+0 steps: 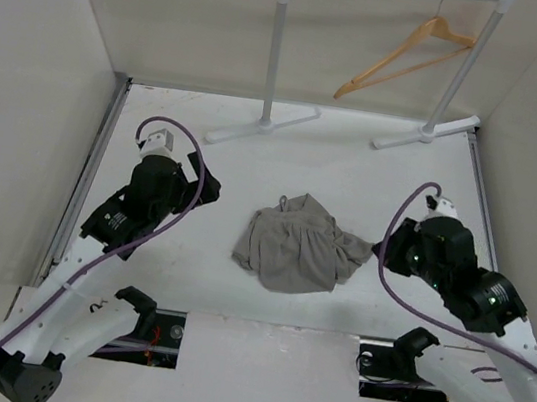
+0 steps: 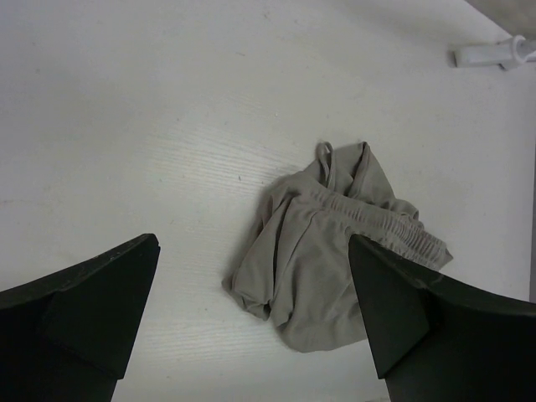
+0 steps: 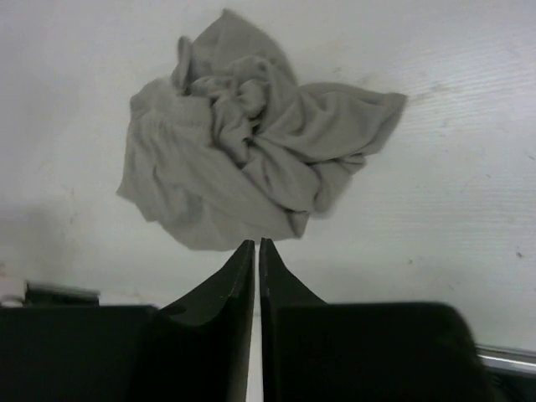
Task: Place the trousers on the hanger
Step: Flatten out the trousers at the center of the board.
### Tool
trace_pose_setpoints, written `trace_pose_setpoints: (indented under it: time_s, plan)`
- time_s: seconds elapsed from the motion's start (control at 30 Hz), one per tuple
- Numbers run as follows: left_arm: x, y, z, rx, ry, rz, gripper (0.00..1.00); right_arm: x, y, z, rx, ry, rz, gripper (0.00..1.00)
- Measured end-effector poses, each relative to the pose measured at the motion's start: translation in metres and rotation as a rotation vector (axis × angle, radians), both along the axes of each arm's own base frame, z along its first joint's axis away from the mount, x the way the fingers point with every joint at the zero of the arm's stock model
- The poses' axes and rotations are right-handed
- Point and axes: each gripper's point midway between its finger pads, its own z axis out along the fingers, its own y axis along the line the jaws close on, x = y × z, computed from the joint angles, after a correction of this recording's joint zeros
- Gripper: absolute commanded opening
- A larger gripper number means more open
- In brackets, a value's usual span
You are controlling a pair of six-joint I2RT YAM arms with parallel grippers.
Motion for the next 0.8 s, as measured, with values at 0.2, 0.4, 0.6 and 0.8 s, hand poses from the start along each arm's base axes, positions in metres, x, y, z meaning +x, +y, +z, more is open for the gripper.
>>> trace_pose_setpoints:
  time_s: [0.2,0.4,0.6,0.8]
  plan:
    - [0.005,0.010,-0.019,-0.023,0.018,0.047,0.94,0.013,0.064,-0.006,-0.042,0.040,0.225,0.77]
    - [-0.009,0.011,-0.044,-0.092,0.031,0.031,0.29,0.050,0.097,-0.039,-0.104,0.083,0.266,0.77]
    - [-0.026,-0.009,-0.076,-0.118,0.099,-0.029,0.50,0.083,0.113,-0.079,-0.158,0.129,0.270,0.70]
    - [-0.044,-0.016,-0.099,-0.123,0.147,-0.052,0.56,0.095,0.131,-0.111,-0.195,0.176,0.305,0.13]
